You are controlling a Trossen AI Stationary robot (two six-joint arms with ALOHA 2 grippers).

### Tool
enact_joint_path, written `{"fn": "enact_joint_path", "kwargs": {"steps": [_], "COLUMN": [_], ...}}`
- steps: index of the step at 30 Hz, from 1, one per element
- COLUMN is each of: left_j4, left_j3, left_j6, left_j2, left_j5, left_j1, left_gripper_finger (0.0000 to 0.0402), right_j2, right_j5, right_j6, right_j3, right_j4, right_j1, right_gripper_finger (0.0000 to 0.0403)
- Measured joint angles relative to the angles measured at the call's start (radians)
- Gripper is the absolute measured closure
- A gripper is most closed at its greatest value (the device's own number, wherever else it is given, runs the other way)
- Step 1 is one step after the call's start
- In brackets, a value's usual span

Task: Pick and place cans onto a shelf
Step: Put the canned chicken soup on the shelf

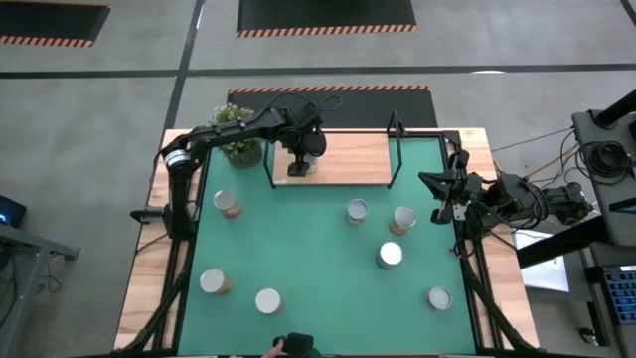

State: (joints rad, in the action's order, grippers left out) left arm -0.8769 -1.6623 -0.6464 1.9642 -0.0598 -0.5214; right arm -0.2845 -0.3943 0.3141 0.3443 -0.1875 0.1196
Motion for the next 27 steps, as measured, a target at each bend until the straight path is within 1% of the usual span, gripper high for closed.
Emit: {"fn": "enact_joint_path", "kwargs": {"steps": [5, 14, 17, 20, 22, 24, 27], "left_j4": [-0.015, -0.051, -0.041, -0.026, -0.022, -0.020, -0.012], "left_j3": [0.000, 0.000, 0.000, 0.000, 0.000, 0.000, 0.000], "left_j6": [-0.001, 0.010, 0.050, 0.075, 0.077, 0.073, 0.072], "left_j2": [-0.019, -0.085, -0.100, -0.102, -0.101, -0.099, -0.097], "left_j5": [0.052, 0.053, 0.048, 0.043, 0.043, 0.068, 0.118], "left_j1": [0.002, 0.017, 0.031, 0.053, 0.063, 0.065, 0.056], "left_gripper_finger": [0.0068, 0.0068, 0.0081, 0.0111, 0.0144, 0.0188, 0.0272], "right_j2": [0.000, 0.000, 0.000, 0.000, 0.000, 0.000, 0.000], "right_j5": [0.000, 0.000, 0.000, 0.000, 0.000, 0.000, 0.000], "right_j6": [0.000, 0.000, 0.000, 0.000, 0.000, 0.001, 0.000], "right_j3": [0.000, 0.000, 0.000, 0.000, 0.000, 0.000, 0.000], "right_j4": [0.000, -0.002, -0.003, -0.003, -0.003, -0.003, -0.002], "right_j1": [0.000, 0.000, 0.000, 0.000, 0.000, 0.000, 0.000], "right_gripper_finger": [0.0394, 0.0394, 0.0394, 0.0394, 0.0394, 0.0394, 0.0394]}}
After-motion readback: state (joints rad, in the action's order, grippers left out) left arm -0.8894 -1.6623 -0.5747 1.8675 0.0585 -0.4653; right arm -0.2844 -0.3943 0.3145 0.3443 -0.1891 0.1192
